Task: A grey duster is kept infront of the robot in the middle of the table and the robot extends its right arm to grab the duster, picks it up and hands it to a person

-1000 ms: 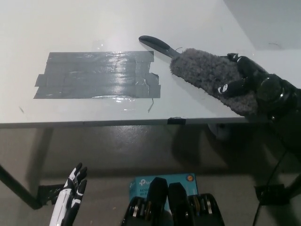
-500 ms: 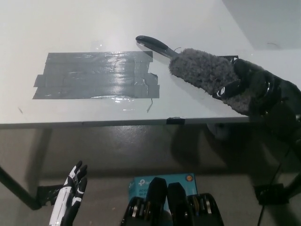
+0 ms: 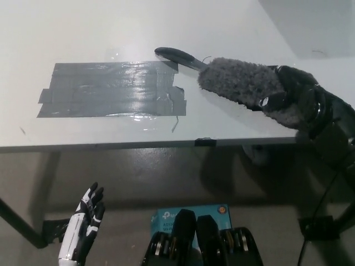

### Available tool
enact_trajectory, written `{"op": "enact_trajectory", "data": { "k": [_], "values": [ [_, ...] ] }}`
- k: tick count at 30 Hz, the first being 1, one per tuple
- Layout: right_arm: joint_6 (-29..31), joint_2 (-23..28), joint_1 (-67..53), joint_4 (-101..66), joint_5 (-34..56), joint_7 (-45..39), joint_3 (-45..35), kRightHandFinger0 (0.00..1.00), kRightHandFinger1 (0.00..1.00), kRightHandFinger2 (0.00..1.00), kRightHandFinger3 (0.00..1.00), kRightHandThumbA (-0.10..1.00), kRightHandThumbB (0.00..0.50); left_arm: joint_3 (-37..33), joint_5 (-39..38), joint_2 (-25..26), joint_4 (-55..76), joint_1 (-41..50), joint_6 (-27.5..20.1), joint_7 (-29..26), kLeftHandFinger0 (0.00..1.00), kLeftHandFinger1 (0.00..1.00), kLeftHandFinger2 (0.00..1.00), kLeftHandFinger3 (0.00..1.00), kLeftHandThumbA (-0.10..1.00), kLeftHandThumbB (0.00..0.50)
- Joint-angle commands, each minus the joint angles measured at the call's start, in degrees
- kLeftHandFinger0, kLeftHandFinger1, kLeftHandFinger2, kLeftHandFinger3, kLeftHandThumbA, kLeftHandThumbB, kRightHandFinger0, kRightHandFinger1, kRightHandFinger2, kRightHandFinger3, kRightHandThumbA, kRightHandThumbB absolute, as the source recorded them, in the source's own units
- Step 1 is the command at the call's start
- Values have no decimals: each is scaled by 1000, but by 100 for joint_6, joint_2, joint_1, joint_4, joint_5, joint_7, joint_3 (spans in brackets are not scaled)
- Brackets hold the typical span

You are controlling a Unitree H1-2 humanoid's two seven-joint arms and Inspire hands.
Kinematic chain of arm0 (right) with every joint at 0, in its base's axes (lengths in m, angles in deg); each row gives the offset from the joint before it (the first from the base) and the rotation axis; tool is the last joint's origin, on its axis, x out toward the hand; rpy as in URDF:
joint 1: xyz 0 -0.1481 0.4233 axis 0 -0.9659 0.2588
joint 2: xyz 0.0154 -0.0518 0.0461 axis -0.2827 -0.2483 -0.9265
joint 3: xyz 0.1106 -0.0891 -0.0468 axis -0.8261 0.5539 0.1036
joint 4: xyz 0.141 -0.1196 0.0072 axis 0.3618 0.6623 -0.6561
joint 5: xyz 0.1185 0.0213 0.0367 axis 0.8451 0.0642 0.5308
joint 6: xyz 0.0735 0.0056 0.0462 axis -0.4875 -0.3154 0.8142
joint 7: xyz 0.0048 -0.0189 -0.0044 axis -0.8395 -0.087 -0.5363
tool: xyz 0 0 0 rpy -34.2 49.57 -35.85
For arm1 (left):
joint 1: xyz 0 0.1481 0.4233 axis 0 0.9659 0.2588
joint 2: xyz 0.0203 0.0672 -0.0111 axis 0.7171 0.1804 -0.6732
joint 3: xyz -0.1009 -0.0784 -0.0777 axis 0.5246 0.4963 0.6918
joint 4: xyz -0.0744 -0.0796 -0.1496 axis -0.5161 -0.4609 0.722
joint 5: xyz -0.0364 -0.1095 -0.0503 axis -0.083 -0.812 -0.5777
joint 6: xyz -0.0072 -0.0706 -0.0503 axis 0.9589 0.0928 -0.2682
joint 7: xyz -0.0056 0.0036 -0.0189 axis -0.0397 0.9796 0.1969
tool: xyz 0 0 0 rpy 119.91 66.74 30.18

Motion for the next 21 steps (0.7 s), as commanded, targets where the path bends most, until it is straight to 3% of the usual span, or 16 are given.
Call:
{"op": "enact_trajectory", "data": {
  "k": [1, 3, 7, 10, 13, 14, 21],
  "values": [
    [527, -81, -111, 17, 286, -25, -258, 75, 635, 905, 917, -100, 186, -3, 186, 89, 208, -51, 31, -53, 1000, 1000, 1000, 1000, 883, 405],
    [270, -69, -148, -246, 365, -357, -355, 82, 660, 951, 984, -100, 163, -10, 273, 107, 178, -52, -43, -77, 1000, 1000, 1000, 1000, 865, 367],
    [121, -36, -233, -606, 444, -642, -483, 125, 701, 1000, 1000, -100, 171, -1, 290, 96, 187, -54, -36, -79, 1000, 1000, 1000, 1000, 798, 336],
    [-98, 41, -345, -1140, 587, -960, -609, 134, 704, 991, 996, -100, 166, 12, 318, 88, 145, -94, -79, -97, 1000, 1000, 1000, 1000, 781, 327],
    [-100, 70, -396, -1315, 662, -1099, -693, 123, 671, 933, 947, -100, 175, 20, 335, 87, 148, -99, -76, -107, 1000, 1000, 1000, 1000, 782, 324],
    [-62, 116, -452, -1484, 773, -1250, -781, 115, 645, 887, 890, -100, 175, 29, 307, 82, 142, -111, -80, -98, 1000, 1000, 1000, 1000, 776, 319],
    [-460, 120, -697, -2136, 1599, -1958, -1397, 150, 632, 894, 895, -100, 178, 40, 412, 95, 217, -106, 34, -115, 1000, 1000, 1000, 1000, 803, 317]
  ]
}}
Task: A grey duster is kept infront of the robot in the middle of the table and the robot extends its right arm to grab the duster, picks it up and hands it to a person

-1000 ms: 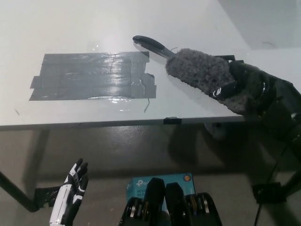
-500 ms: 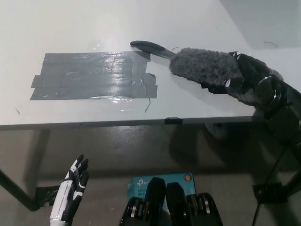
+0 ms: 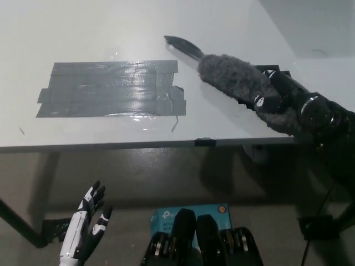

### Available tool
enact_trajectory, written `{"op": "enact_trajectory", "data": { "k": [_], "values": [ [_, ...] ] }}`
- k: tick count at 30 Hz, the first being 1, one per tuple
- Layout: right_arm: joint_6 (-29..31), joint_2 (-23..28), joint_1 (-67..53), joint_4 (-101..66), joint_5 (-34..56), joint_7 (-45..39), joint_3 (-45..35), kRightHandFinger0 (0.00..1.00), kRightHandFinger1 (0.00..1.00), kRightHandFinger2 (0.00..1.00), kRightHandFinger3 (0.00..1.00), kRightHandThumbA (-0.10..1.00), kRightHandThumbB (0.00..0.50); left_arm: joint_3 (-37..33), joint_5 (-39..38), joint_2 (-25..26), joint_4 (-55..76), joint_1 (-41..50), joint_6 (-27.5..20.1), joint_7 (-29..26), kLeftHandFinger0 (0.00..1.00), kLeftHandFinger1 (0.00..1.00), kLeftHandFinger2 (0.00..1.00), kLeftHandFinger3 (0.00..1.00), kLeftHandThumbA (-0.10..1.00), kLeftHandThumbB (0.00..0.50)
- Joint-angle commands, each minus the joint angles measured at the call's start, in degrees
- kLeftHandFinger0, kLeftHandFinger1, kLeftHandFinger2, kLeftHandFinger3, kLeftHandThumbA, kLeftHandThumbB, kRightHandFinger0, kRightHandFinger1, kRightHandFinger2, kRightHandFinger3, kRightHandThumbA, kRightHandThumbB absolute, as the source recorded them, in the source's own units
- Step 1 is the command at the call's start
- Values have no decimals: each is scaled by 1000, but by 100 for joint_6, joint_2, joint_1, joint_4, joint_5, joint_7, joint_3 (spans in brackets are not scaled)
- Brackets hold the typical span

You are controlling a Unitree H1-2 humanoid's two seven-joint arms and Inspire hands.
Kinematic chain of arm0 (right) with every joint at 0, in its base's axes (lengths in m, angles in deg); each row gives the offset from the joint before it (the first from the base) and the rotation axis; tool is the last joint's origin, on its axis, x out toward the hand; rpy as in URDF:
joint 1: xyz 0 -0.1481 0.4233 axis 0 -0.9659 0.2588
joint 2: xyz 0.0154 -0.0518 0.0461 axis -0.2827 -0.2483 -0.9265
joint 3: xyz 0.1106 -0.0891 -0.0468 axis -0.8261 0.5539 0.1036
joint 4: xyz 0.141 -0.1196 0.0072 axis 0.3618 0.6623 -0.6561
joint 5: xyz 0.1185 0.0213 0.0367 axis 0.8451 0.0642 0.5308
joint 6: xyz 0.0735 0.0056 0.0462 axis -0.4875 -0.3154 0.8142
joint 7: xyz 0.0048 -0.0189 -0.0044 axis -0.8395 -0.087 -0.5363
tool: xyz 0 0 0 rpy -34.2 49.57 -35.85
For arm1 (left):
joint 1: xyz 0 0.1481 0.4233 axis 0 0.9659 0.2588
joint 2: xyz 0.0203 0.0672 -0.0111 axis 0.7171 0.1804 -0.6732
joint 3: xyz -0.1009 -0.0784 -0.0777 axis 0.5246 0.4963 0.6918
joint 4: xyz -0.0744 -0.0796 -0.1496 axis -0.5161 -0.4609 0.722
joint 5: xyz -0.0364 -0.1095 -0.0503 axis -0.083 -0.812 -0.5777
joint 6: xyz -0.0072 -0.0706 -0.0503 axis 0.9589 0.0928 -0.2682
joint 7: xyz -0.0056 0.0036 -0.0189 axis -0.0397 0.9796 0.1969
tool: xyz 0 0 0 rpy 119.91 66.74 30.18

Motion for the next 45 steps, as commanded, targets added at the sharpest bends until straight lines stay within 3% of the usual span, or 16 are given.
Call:
{"op": "enact_trajectory", "data": {
  "k": [1, 3, 5, 8, 11, 13, 14, 21, 26, 45],
  "values": [
    [-458, 39, 34, -547, 952, -833, -523, 180, 653, 929, 924, -100, 192, 28, 122, 83, 189, -63, -8, -102, 1000, 1000, 1000, 1000, 804, 315],
    [-1052, -98, -56, -864, 1470, -994, -996, 86, 546, 914, 937, -100, 217, 28, 93, 74, 182, -59, -25, -89, 1000, 1000, 1000, 1000, 799, 307],
    [-1594, -375, -174, -1160, 2336, -1097, -1690, 54, 530, 921, 998, -100, 224, 32, 154, 77, 140, -66, -53, -128, 1000, 1000, 1000, 1000, 823, 315],
    [-1712, -560, -245, -1252, 2929, -1120, -2081, 41, 518, 918, 1000, -100, 222, 36, 146, 74, 148, -49, -38, -126, 1000, 1000, 1000, 1000, 826, 315],
    [-1712, -692, -416, -1584, 3818, -1113, -2243, 1, 397, 867, 1000, -100, 238, 48, 34, 66, 36, -54, -216, -100, 1000, 1000, 1000, 1000, 810, 304],
    [-1712, -723, -452, -1638, 4141, -1005, -2260, 0, 355, 840, 1000, -100, 228, 47, 68, 70, 12, -61, -238, -119, 1000, 1000, 1000, 1000, 811, 304],
    [-1712, -759, -550, -1826, 4886, -786, -2223, 0, 332, 856, 1000, -100, 206, 44, 78, 69, -2, -63, -247, -122, 1000, 1000, 1000, 1000, 812, 305],
    [-1712, -1051, -1297, -3647, 6917, 376, -1803, 0, 391, 841, 1000, -100, 172, 46, 120, 62, 46, 21, -208, -144, 1000, 1000, 1000, 1000, 817, 306],
    [-1712, -1238, -1642, -4244, 7832, 1030, -1732, 0, 365, 836, 1000, -100, 123, 40, 35, 46, 59, 42, -197, -96, 1000, 1000, 1000, 1000, 808, 312],
    [-1712, -1662, -1852, -4546, 9130, 1884, -1791, 0, 443, 868, 1000, -100, 119, 30, 181, 74, 88, -21, -169, -145, 1000, 1000, 1000, 1000, 852, 310]
  ]
}}
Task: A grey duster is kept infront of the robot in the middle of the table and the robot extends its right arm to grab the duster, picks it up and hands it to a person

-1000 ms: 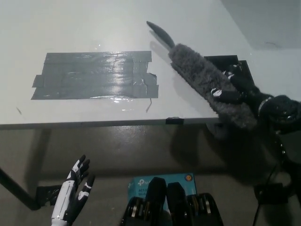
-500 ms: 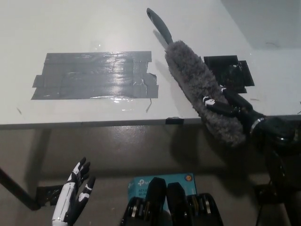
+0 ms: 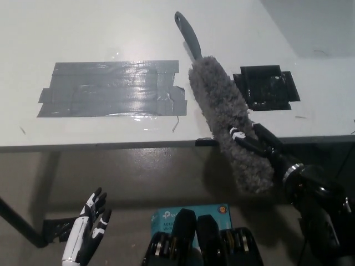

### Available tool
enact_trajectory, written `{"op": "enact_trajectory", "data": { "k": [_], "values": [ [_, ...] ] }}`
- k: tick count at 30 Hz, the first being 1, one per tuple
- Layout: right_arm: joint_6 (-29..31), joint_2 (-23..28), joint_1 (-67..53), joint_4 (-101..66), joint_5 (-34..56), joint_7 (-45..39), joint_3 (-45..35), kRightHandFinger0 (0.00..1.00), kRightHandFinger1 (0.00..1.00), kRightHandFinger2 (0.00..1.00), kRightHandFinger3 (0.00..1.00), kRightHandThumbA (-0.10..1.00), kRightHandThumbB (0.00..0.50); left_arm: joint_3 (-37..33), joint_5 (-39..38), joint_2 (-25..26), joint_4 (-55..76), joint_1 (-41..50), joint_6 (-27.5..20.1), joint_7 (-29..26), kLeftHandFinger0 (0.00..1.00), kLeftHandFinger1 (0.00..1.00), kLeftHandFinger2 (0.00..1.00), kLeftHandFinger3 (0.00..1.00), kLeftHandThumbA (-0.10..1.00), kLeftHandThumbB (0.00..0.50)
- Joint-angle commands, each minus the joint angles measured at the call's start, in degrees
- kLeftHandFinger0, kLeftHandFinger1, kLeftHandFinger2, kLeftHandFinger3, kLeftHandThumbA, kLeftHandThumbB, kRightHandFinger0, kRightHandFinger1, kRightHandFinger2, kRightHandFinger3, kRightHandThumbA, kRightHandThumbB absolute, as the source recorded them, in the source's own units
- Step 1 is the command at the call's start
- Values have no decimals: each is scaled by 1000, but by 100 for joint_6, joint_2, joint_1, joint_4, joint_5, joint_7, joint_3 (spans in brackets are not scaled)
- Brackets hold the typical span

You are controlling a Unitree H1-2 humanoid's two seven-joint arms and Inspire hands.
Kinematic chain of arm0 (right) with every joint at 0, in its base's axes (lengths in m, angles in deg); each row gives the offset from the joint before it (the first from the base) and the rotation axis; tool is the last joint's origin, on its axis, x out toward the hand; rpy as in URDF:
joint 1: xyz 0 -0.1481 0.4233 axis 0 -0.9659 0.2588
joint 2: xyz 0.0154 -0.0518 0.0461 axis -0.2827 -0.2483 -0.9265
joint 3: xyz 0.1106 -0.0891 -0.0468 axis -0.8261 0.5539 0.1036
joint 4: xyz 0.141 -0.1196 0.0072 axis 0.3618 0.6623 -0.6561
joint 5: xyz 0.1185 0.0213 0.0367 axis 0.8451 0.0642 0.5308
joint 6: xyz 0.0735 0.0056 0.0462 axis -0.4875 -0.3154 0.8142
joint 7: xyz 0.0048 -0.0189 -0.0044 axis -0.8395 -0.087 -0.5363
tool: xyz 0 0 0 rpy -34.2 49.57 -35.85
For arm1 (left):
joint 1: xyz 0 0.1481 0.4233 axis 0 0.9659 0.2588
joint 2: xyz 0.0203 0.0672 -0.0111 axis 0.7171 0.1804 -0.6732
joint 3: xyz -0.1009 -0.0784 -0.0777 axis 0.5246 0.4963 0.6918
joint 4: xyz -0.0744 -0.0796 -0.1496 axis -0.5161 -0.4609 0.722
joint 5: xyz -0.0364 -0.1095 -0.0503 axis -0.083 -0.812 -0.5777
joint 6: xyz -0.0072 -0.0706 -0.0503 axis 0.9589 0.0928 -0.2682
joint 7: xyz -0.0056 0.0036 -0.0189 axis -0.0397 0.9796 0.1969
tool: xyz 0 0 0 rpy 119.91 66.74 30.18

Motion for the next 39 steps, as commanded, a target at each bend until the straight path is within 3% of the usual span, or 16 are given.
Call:
{"op": "enact_trajectory", "data": {
  "k": [1, 20, 30, 36, 37, 38, 39],
  "values": [
    [-370, -489, 317, -2223, 4671, 1805, -283, 0, 446, 869, 1000, -100, 124, 31, 163, 94, 365, -42, -197, -146, 1000, 1000, 1000, 1000, 853, 311],
    [-370, -633, 123, -2766, 5062, 2474, -191, 0, 458, 903, 1000, -100, 127, 48, 118, 108, 375, -84, -77, -121, 963, 1000, 1000, 1000, 886, 324],
    [-370, -534, 90, -2877, 5344, 2671, -68, 0, 458, 924, 1000, -100, 103, 42, 126, 124, 332, -101, -125, -115, 959, 1000, 1000, 1000, 882, 308],
    [-370, -439, 60, -2898, 5425, 2613, 9, 0, 468, 924, 1000, -100, 124, 39, 109, 114, 356, -77, -132, -109, 945, 1000, 1000, 1000, 874, 301],
    [-370, -433, 43, -2886, 5559, 2632, 2, 36, 511, 932, 1000, -36, 141, 40, 105, 113, 338, -81, -143, -110, 944, 1000, 1000, 1000, 873, 301],
    [-370, -426, 12, -2891, 5621, 2534, 5, 308, 803, 1000, 1000, 144, 239, 41, 97, 113, 331, -82, -148, -108, 944, 1000, 1000, 1000, 872, 301],
    [-370, -412, -24, -2901, 5674, 2407, 15, 550, 981, 1000, 1000, 268, 332, 42, 86, 112, 325, -83, -151, -103, 944, 1000, 1000, 1000, 872, 302]
  ]
}}
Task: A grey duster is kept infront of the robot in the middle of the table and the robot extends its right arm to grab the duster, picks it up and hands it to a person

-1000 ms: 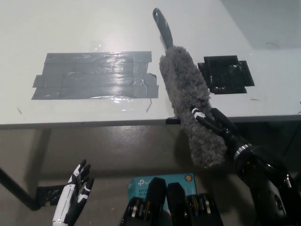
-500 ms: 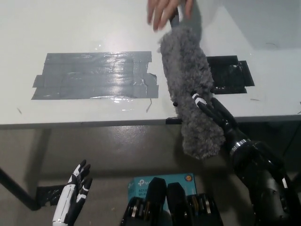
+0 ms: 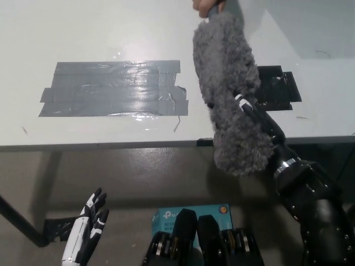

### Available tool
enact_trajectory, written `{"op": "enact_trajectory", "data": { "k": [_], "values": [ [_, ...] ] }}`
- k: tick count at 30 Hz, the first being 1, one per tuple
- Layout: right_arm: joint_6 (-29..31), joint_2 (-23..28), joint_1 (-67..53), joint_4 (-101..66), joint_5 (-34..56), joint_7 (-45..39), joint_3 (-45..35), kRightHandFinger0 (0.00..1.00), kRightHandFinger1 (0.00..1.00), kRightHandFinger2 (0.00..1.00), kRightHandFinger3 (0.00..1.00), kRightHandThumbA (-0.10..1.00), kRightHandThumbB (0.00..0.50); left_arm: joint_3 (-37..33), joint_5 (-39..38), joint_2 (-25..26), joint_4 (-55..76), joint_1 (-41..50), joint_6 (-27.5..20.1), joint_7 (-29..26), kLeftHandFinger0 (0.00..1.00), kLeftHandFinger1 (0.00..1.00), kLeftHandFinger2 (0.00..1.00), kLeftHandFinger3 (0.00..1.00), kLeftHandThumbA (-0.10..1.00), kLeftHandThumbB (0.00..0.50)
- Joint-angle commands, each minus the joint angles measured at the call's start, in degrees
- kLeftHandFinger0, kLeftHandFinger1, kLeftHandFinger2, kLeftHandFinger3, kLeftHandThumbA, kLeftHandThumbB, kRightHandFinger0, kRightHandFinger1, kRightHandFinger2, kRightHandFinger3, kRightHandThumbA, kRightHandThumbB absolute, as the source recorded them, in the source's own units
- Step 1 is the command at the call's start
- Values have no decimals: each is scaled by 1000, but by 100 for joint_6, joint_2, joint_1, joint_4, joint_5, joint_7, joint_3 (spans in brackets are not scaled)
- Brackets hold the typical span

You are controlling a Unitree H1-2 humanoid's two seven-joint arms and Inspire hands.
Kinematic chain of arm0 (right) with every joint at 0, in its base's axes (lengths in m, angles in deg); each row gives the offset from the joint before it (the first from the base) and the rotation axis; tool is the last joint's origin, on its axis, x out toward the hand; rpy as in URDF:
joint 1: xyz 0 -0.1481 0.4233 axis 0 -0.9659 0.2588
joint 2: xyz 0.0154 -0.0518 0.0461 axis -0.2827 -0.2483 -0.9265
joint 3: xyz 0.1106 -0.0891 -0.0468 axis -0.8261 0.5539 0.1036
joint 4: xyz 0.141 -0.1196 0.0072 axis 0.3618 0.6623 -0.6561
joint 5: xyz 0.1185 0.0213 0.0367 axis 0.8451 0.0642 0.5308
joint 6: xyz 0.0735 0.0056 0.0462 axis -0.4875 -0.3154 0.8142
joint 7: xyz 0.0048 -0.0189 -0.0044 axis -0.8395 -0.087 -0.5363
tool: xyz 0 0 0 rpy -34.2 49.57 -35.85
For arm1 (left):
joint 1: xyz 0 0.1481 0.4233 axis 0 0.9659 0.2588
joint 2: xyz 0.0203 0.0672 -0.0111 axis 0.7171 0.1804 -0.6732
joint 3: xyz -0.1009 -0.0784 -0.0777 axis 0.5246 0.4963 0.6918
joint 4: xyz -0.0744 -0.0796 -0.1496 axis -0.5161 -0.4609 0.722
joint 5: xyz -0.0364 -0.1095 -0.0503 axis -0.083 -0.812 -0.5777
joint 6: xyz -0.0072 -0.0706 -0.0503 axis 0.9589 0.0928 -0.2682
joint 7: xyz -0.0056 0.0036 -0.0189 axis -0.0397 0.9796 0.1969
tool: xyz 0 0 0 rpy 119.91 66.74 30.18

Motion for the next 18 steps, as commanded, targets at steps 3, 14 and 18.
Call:
{"op": "enact_trajectory", "data": {
  "k": [3, 14, 18],
  "values": [
    [26, 192, 53, -1078, 1482, -757, 181, 1000, 1000, 1000, 1000, 632, 414, 24, 103, 107, 339, -99, -139, -92, 950, 1000, 1000, 1000, 876, 308],
    [654, 754, -804, -2443, -1218, -1154, 381, 1000, 1000, 1000, 1000, 877, 449, 37, 130, 134, 290, -148, -139, -108, 943, 1000, 1000, 1000, 881, 306],
    [1049, 838, -1441, -2729, -1856, -1199, 316, 1000, 1000, 1000, 1000, 852, 416, 38, 136, 133, 331, -100, -103, -102, 954, 1000, 1000, 1000, 889, 308]
  ]
}}
